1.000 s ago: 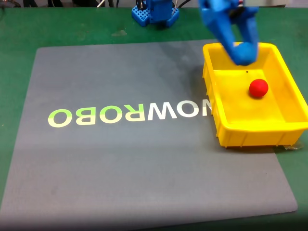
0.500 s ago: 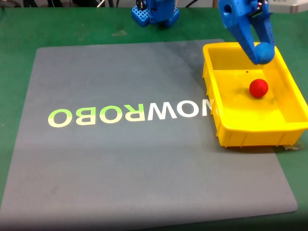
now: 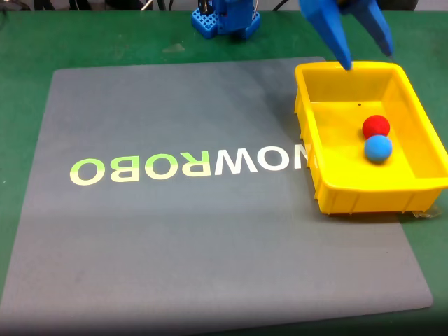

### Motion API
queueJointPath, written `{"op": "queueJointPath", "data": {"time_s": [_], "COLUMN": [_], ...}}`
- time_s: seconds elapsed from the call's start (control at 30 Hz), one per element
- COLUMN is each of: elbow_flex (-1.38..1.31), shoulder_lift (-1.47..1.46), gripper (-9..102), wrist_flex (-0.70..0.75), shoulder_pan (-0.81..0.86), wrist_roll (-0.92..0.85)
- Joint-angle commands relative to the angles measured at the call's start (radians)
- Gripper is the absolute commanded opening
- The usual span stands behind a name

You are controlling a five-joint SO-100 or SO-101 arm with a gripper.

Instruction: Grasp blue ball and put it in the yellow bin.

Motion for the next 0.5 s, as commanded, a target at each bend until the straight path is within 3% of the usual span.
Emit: {"op": "queueJointPath", "data": {"time_s": [0.0, 0.17, 0.4, 0.47], "elbow_flex": [0.169, 0.638, 1.1, 1.184], "shoulder_lift": [0.279, 0.749, 1.235, 1.319], "gripper": [30, 26, 2, 0], "wrist_flex": [0.012, 0.075, 0.235, 0.262], "shoulder_pan": [0.049, 0.132, 0.314, 0.353], "wrist_roll": [0.009, -0.017, -0.123, -0.143]}}
